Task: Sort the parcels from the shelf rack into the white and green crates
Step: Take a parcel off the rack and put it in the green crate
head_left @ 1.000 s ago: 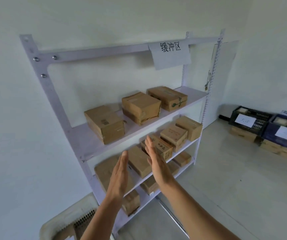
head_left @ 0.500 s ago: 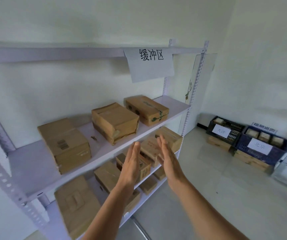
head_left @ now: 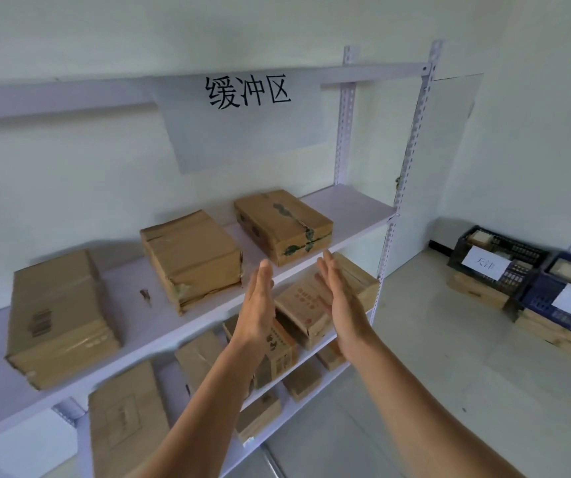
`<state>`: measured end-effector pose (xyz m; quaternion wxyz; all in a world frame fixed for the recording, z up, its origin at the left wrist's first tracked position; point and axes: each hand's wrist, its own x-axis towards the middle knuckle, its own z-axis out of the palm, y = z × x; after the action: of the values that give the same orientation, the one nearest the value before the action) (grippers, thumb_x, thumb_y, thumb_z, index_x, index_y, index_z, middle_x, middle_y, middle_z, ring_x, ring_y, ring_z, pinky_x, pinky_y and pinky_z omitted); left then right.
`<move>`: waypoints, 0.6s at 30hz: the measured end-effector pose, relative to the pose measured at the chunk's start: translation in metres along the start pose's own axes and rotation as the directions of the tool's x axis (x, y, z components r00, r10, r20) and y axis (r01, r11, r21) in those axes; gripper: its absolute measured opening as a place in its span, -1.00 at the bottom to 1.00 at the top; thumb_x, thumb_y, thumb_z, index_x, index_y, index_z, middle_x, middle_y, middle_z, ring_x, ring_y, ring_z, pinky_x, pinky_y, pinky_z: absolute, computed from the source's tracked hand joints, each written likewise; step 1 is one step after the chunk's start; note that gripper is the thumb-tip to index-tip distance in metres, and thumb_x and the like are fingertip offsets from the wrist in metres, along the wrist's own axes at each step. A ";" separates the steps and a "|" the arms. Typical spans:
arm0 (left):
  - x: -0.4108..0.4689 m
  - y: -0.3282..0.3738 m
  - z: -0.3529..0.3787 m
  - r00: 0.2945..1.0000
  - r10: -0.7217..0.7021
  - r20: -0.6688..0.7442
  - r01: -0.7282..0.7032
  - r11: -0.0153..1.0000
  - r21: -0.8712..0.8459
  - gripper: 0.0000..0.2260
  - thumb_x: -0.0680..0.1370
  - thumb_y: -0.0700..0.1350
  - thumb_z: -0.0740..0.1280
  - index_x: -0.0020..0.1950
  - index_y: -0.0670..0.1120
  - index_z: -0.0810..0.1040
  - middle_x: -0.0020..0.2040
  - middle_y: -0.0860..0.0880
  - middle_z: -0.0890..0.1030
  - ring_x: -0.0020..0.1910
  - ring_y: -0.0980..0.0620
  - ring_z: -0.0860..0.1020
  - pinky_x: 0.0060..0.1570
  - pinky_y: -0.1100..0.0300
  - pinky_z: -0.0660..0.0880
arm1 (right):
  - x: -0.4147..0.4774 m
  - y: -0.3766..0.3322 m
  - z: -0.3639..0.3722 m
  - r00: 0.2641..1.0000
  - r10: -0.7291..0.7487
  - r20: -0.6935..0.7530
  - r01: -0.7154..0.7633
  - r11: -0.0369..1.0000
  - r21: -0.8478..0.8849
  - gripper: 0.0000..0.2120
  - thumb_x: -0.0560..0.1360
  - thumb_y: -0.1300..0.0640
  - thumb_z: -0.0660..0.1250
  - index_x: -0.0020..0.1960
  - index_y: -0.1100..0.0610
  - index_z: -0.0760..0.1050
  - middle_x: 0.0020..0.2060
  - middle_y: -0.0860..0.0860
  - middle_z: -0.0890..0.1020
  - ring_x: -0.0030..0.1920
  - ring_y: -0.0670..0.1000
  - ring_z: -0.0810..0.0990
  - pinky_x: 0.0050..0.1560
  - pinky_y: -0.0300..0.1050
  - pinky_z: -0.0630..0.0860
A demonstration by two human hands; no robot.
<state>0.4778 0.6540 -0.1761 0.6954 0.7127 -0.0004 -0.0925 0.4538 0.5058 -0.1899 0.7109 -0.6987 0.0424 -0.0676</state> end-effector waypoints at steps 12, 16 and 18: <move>0.088 0.022 0.073 0.971 0.008 -0.238 -0.017 0.999 -0.036 -0.31 0.71 0.34 0.05 0.73 -0.02 0.21 0.71 -0.07 0.29 0.64 -0.10 0.32 0.61 -0.23 0.27 | 0.113 0.001 -0.108 0.996 0.031 0.081 -0.034 0.999 0.039 -0.23 0.54 -0.44 -0.04 0.70 -0.20 0.07 0.68 -0.17 0.21 0.64 -0.09 0.25 0.66 0.11 0.15; 0.131 0.019 0.069 0.953 0.023 -0.303 -0.030 0.999 -0.021 -0.31 0.71 0.35 0.06 0.73 -0.03 0.20 0.72 -0.06 0.26 0.68 -0.10 0.26 0.63 -0.22 0.23 | 0.158 0.005 -0.121 0.992 0.051 0.112 -0.056 0.998 0.040 -0.22 0.54 -0.41 -0.02 0.70 -0.17 0.08 0.69 -0.14 0.20 0.65 -0.07 0.22 0.67 0.12 0.15; 0.159 0.019 0.065 0.934 0.033 -0.357 -0.038 0.999 -0.007 -0.33 0.72 0.32 0.08 0.73 -0.03 0.21 0.72 -0.07 0.27 0.68 -0.09 0.26 0.65 -0.25 0.19 | 0.185 0.009 -0.125 0.992 0.056 0.117 -0.060 0.998 0.028 -0.18 0.51 -0.42 -0.01 0.71 -0.16 0.08 0.69 -0.14 0.19 0.66 -0.05 0.20 0.67 0.10 0.16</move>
<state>0.6276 0.5686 -0.1795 0.6902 0.7128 0.1136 0.0506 0.6177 0.3533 -0.1946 0.7247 -0.6887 0.0202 -0.0068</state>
